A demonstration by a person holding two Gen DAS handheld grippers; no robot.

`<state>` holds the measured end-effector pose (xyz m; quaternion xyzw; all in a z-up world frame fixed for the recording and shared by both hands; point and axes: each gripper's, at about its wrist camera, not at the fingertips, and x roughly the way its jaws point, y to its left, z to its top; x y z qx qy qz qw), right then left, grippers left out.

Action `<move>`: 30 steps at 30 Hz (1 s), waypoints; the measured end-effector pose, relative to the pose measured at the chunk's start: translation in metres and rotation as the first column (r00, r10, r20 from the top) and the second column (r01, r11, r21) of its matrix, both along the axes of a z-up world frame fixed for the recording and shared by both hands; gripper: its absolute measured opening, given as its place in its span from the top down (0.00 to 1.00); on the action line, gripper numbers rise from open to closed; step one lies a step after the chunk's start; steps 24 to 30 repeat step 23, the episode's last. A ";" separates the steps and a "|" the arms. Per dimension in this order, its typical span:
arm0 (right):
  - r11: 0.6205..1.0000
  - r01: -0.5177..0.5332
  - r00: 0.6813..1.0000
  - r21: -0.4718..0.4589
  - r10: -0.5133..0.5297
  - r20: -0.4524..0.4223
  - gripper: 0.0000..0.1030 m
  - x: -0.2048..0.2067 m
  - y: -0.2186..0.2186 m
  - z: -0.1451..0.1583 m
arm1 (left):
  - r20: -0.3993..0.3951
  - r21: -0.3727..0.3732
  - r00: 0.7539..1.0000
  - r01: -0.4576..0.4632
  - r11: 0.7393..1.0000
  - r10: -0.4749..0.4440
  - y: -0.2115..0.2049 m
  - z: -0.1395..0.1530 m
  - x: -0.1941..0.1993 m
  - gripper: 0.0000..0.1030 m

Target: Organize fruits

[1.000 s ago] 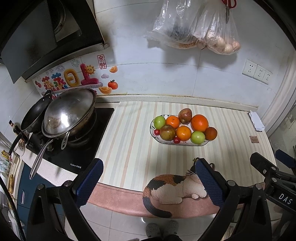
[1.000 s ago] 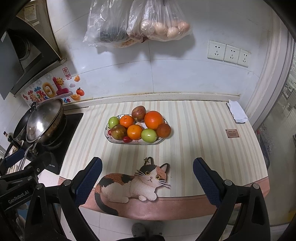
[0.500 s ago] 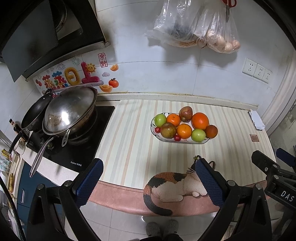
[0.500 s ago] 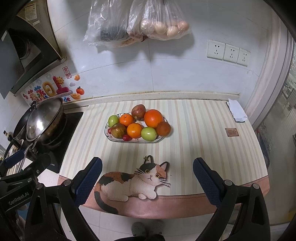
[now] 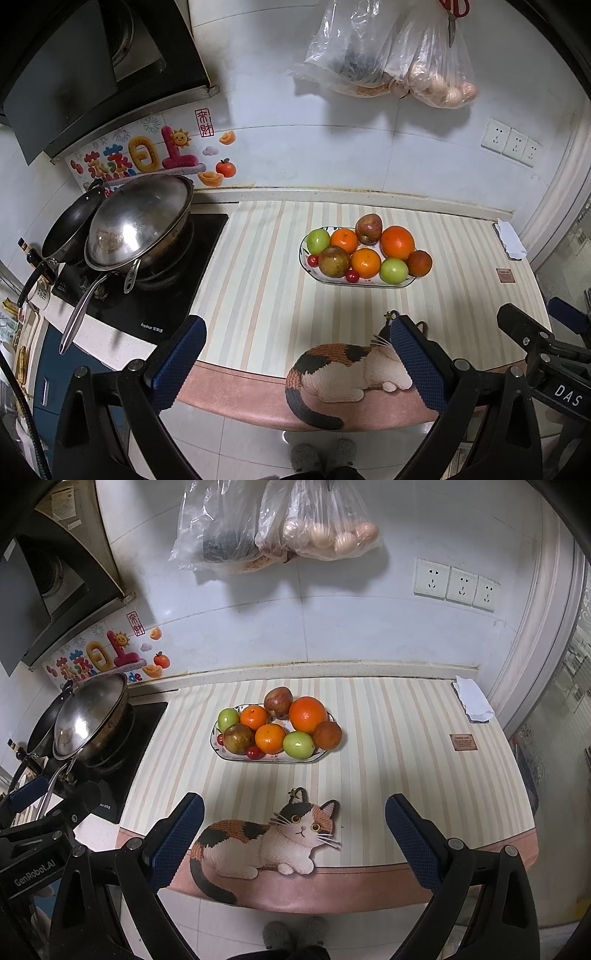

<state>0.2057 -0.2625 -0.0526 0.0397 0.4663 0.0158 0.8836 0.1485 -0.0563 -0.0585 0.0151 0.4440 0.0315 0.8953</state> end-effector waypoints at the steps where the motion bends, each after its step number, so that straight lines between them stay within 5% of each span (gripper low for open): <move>1: 1.000 0.000 1.000 0.000 0.000 0.001 0.02 -0.001 0.000 0.001 | -0.001 -0.002 1.000 0.000 1.000 0.000 0.000 0.000 0.000 0.01; 30: 1.000 -0.013 1.000 -0.002 0.013 0.004 0.02 -0.001 0.006 0.006 | 0.015 -0.016 1.000 -0.003 1.000 0.004 0.003 0.005 -0.004 0.01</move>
